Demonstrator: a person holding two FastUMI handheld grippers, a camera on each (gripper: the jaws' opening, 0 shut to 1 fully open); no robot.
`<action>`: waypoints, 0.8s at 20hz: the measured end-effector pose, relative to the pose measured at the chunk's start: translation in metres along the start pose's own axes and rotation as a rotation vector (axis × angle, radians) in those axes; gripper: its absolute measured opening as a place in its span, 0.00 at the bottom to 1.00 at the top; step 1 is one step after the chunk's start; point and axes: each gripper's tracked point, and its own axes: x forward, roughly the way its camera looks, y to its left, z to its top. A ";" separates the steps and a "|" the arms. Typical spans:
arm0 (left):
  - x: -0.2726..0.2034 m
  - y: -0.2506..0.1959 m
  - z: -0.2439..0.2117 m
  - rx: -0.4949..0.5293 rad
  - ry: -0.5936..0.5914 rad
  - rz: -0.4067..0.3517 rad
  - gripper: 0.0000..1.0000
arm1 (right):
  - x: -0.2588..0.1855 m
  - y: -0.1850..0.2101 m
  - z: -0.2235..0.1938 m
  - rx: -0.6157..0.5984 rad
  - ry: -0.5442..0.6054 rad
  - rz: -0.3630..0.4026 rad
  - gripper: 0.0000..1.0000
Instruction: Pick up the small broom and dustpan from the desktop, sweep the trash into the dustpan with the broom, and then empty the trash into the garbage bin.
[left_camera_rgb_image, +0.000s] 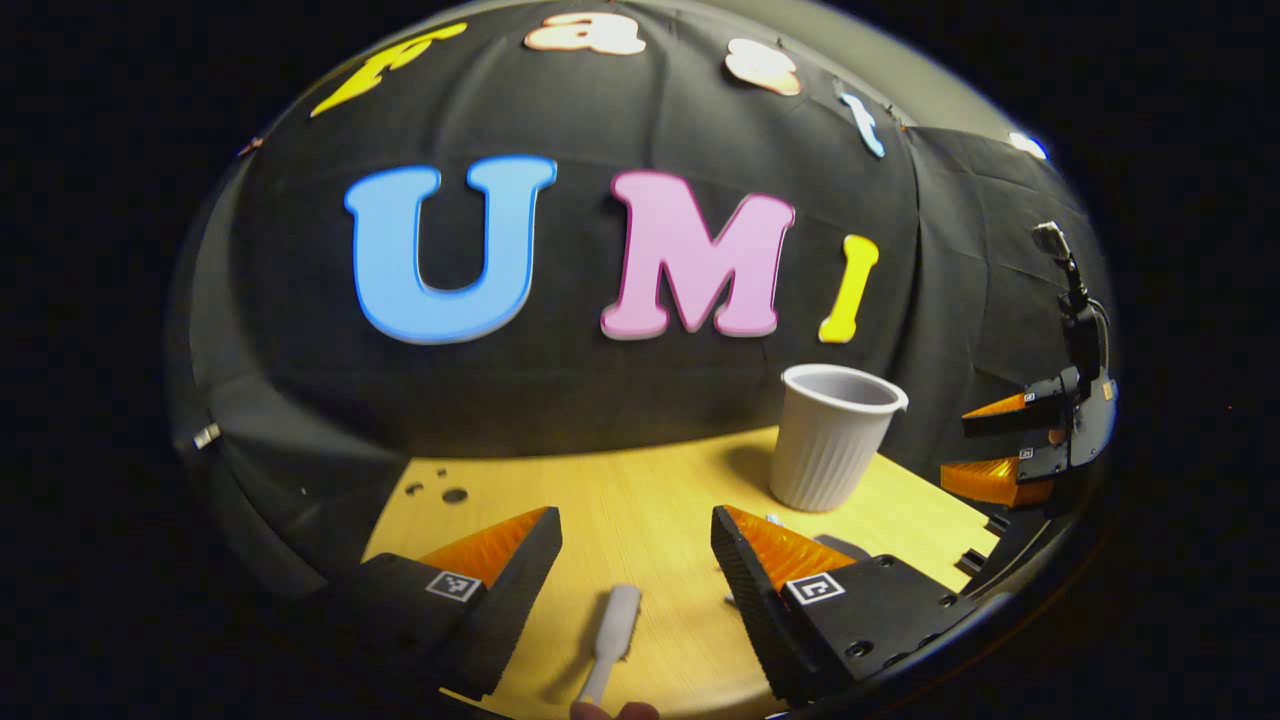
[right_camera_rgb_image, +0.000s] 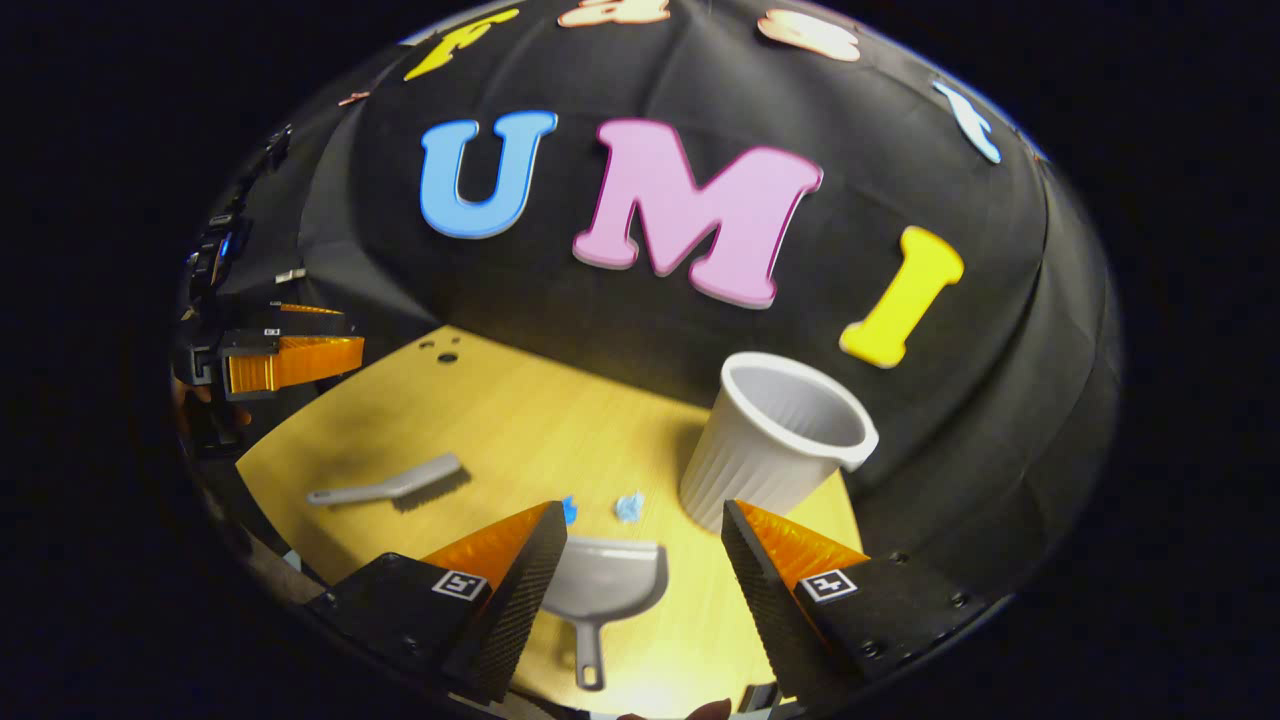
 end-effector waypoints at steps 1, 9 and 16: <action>0.004 0.001 -0.021 -0.024 0.077 -0.014 0.95 | 0.006 0.005 -0.018 0.024 0.066 0.017 0.97; 0.016 0.019 -0.150 -0.118 0.487 -0.018 0.95 | 0.024 0.007 -0.095 0.203 0.531 0.120 0.97; 0.031 0.037 -0.197 -0.083 0.670 -0.006 0.95 | 0.058 0.014 -0.152 0.172 0.732 0.124 0.98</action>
